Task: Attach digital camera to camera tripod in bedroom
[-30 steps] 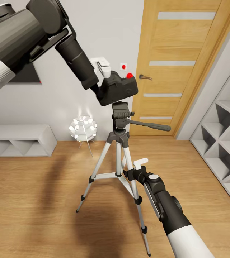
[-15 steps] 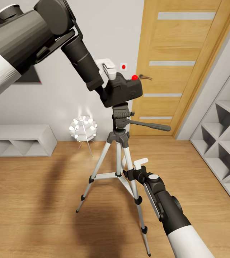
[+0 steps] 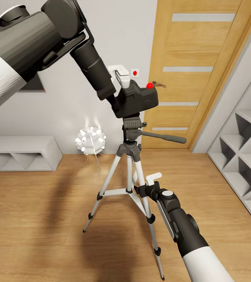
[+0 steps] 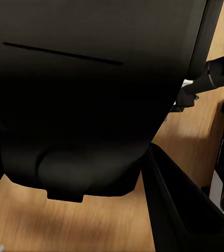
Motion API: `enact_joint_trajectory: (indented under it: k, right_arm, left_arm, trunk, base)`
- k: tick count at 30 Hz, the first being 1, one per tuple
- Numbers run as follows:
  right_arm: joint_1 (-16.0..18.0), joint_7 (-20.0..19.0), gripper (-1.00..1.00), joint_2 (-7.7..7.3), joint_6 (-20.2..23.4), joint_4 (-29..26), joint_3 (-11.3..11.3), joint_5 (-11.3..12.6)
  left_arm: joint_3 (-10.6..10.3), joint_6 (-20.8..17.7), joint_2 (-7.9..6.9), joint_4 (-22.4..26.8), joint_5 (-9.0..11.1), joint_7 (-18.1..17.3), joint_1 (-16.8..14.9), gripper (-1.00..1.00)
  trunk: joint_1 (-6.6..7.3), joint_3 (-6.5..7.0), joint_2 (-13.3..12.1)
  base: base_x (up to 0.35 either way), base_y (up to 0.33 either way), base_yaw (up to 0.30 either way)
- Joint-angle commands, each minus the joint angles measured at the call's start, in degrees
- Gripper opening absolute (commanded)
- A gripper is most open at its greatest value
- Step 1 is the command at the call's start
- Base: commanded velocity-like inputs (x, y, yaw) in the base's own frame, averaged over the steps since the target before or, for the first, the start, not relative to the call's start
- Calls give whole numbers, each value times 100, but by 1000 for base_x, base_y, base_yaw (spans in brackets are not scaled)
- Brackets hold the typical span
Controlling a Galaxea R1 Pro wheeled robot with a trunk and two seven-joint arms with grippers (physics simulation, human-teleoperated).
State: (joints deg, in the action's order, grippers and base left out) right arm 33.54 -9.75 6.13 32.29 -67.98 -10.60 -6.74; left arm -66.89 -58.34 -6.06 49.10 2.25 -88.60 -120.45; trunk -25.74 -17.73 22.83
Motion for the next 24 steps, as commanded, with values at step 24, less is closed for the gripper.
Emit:
enact_joint_trajectory:
  k: [24]
  right_arm:
    - [3,-53,-100,2,32,40,6,-47]
  left_arm:
    - [-259,-21,-66,-24,-73,-17,-13,-100]
  trunk:
    - [-5,-12,9]
  base:
    - [0,0,0]
